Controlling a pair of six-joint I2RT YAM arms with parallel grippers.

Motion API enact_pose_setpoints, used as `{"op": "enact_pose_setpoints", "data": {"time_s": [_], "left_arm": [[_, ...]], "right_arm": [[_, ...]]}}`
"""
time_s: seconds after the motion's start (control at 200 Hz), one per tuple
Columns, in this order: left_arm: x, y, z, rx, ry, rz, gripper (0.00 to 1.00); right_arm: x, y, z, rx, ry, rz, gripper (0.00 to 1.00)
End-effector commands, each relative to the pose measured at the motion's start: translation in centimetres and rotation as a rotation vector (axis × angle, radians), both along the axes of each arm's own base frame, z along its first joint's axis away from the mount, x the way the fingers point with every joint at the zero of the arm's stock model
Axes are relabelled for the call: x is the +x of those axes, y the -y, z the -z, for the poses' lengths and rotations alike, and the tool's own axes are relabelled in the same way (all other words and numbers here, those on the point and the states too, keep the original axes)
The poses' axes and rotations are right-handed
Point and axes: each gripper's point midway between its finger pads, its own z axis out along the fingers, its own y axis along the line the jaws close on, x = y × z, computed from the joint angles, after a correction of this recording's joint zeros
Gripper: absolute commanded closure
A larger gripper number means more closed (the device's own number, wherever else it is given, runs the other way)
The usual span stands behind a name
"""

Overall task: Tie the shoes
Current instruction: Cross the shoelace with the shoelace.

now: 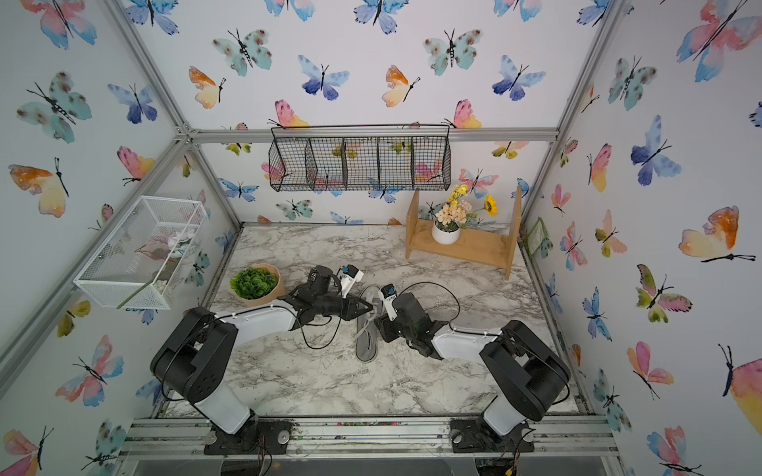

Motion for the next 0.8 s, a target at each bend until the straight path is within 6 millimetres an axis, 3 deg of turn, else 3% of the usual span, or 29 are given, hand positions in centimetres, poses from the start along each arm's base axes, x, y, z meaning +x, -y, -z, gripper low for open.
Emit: {"op": "enact_pose_setpoints", "data": {"time_s": [0.0, 0.39, 0.621, 0.791], "left_arm": [[-0.4, 0.2, 0.1, 0.001, -0.003, 0.043, 1.00], [-0.8, 0.2, 0.0, 0.016, 0.020, 0.101, 1.00], [-1.5, 0.4, 0.3, 0.026, 0.028, 0.197, 1.00], [-1.9, 0.0, 0.4, 0.040, 0.042, 0.271, 1.00]], "right_arm": [[-1.2, 0.3, 0.2, -0.035, -0.007, -0.065, 0.51], [-2.5, 0.6, -2.1, 0.022, 0.017, -0.196, 0.44], [-1.8, 1.3, -3.0, 0.112, 0.030, -0.247, 0.48], [-1.5, 1.0, -3.4, 0.164, 0.043, -0.327, 0.44]]}}
